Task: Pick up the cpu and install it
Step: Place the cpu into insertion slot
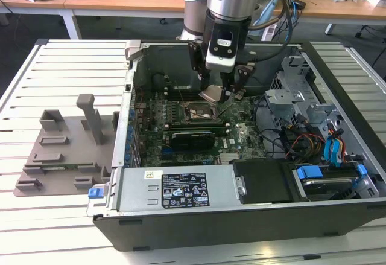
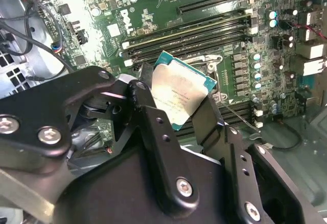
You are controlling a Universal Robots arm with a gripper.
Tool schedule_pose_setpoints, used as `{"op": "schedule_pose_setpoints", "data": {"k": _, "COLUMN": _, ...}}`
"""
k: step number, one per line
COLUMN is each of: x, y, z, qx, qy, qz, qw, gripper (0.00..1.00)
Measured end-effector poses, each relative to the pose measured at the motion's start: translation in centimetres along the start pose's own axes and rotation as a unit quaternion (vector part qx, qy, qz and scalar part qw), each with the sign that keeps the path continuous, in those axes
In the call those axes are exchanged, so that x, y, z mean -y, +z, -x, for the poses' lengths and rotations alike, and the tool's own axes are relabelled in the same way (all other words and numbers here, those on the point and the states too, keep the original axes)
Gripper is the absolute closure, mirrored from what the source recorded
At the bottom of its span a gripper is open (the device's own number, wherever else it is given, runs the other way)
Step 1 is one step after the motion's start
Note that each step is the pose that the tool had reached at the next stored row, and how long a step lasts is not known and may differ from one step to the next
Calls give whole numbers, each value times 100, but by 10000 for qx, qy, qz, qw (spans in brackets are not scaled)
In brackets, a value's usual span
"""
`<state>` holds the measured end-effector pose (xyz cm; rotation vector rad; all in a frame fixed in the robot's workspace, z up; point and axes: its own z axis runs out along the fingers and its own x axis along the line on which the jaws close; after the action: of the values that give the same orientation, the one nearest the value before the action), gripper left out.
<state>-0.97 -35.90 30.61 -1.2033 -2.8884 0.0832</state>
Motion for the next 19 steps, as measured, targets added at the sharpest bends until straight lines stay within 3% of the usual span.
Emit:
{"op": "schedule_pose_setpoints", "data": {"k": 11, "x": 0, "y": 3, "z": 0, "qx": -29, "qy": 535, "qz": -5, "qw": 9986, "gripper": 45}}
{"op": "schedule_pose_setpoints", "data": {"k": 16, "x": 0, "y": 4, "z": 0, "qx": -40, "qy": 740, "qz": -7, "qw": 9973, "gripper": 45}}
{"op": "schedule_pose_setpoints", "data": {"k": 19, "x": 0, "y": 5, "z": 0, "qx": -49, "qy": 921, "qz": -9, "qw": 9957, "gripper": 45}}
